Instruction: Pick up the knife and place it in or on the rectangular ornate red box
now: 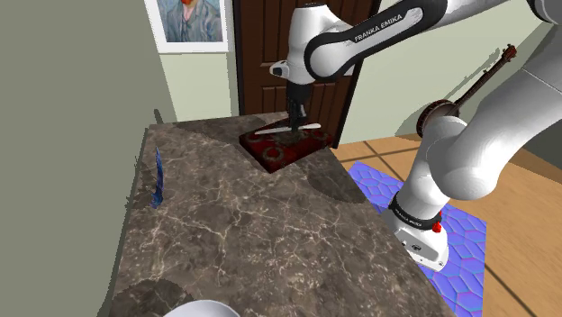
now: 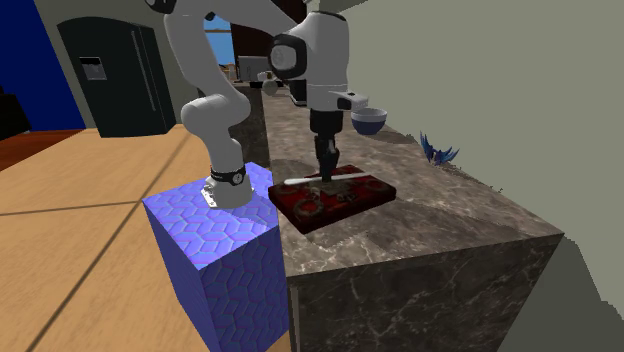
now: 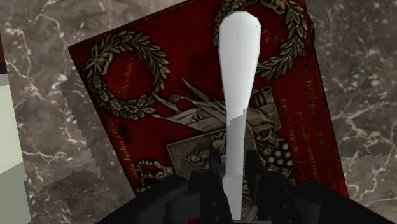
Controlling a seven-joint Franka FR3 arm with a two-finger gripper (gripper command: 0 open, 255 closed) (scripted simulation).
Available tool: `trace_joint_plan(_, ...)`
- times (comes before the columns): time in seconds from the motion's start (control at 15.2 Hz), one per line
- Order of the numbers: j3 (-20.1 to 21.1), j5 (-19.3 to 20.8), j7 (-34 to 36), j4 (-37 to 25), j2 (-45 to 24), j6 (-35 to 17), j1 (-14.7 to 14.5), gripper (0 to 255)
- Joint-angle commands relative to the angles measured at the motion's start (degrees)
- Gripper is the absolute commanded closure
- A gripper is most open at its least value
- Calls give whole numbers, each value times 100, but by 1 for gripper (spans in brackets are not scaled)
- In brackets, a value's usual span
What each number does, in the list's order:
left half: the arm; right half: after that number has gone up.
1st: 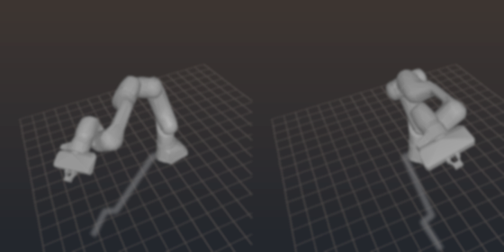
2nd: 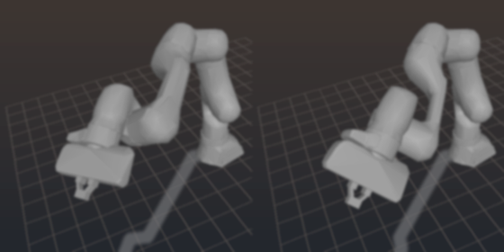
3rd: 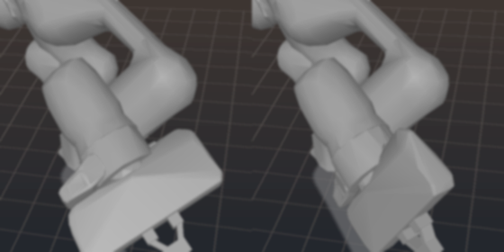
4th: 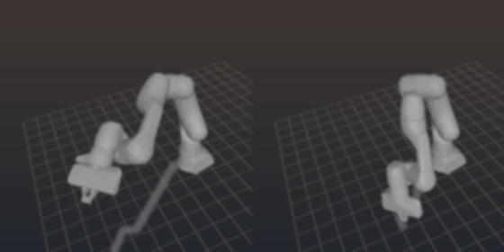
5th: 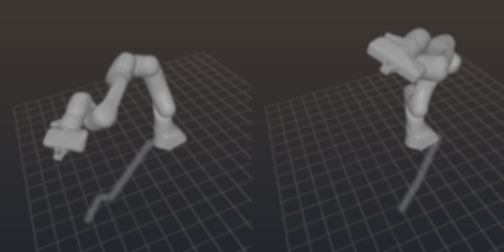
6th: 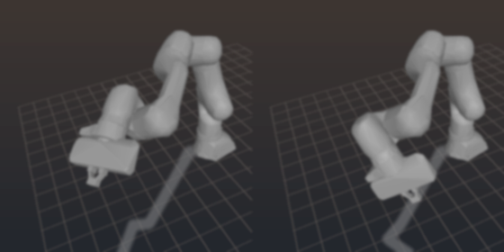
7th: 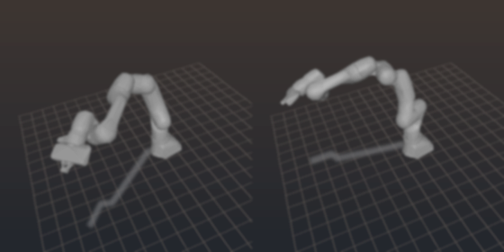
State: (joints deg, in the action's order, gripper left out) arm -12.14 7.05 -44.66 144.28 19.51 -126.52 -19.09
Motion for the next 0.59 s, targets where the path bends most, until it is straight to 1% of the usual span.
trace_joint_plan(0.0,-14,-4,-1,76,-98,-177,-3,255)
trace_joint_plan(0.46,-14,-4,-1,76,-98,-177,-3,255)
trace_joint_plan(0.53,-14,-4,-1,76,-98,-177,-3,0)
